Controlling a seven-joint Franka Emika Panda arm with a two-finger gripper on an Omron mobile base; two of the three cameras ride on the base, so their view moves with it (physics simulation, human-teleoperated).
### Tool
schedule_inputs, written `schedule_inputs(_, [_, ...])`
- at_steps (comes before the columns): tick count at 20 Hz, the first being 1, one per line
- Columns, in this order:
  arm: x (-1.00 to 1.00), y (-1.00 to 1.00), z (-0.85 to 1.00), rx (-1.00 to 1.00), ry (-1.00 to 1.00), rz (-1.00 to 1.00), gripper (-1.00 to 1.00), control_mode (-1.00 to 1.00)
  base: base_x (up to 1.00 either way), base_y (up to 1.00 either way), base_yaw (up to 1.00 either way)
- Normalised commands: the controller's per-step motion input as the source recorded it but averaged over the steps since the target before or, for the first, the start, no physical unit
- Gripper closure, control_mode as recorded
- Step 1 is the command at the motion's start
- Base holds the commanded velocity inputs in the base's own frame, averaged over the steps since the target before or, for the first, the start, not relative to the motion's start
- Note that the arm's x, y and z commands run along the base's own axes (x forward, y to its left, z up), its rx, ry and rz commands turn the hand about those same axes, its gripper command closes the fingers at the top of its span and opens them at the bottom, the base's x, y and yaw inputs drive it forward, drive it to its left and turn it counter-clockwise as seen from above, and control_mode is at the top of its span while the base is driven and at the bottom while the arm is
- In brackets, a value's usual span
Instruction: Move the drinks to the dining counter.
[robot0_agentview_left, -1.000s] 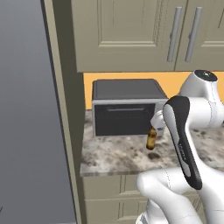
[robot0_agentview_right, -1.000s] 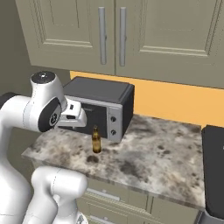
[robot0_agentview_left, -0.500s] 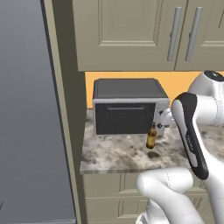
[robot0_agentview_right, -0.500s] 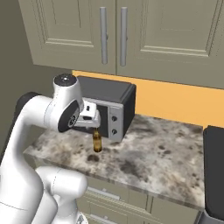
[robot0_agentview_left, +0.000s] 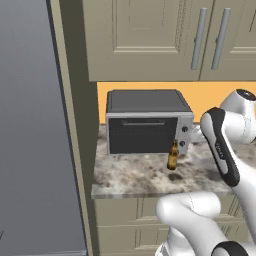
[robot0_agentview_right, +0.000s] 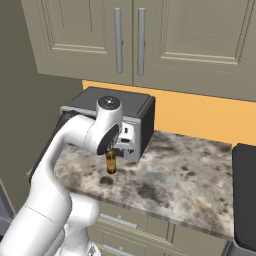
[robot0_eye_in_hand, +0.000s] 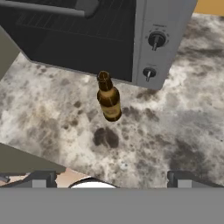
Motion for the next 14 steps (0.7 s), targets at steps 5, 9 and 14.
schedule_inputs(5, [0.76,-0.01,-0.41,0.00,-0.09,-0.11,-1.00,-1.00,0.00,0.00,0.00])
schedule_inputs(9, [0.54,0.00,-0.12,0.00,-0.04,-0.11,-1.00,-1.00,0.00,0.00,0.00])
schedule_inputs(14, [0.37,0.00,-0.20,0.00,0.00,-0.09,-1.00,-1.00,0.00,0.00,0.00])
